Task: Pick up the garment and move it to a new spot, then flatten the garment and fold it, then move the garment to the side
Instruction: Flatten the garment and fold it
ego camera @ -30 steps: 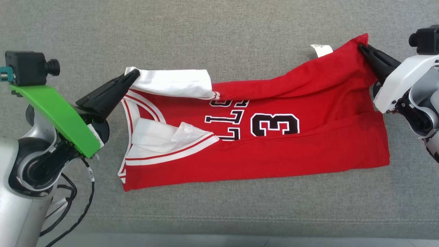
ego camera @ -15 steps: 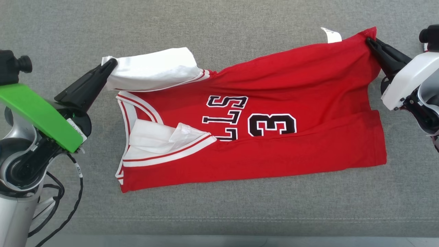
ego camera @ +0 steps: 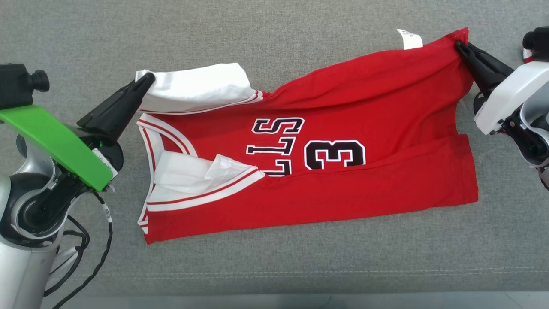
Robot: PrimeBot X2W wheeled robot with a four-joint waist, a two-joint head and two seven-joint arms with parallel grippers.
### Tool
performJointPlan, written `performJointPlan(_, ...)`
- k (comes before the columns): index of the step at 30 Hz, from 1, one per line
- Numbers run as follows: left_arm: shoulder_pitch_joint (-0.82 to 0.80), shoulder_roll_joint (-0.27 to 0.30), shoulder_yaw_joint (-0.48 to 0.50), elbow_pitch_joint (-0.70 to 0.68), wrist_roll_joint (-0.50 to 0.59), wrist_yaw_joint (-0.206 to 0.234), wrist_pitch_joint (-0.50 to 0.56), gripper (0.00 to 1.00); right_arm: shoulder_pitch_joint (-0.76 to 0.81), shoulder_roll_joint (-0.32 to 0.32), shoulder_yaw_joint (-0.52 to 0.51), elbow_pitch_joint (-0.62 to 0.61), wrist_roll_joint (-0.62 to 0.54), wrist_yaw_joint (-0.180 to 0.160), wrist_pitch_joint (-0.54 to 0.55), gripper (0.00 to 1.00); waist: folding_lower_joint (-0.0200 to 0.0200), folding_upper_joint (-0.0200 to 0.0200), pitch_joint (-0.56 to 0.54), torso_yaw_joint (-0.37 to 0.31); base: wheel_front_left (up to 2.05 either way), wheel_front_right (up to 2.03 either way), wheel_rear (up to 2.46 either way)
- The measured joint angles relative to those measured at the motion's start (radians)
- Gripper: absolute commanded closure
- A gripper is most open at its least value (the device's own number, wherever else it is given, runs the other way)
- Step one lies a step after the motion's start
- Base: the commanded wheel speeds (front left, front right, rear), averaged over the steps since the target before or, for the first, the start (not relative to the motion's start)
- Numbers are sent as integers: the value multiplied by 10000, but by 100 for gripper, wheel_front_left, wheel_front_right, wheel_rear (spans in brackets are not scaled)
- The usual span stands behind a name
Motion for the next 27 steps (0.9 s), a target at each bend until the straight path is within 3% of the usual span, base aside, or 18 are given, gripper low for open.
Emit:
performJointPlan(11, 161, 69, 313, -477, -15, 4, -219, 100, 160, -153, 65, -468, -10, 0, -821, 100, 0, 0, 120, -100, 0, 0, 0)
performJointPlan(27, 2143, 81, 318, -813, 63, 2, -836, 100, 1541, -531, 67, -968, -247, -21, -1741, 100, 0, 0, 307, -139, 0, 0, 0)
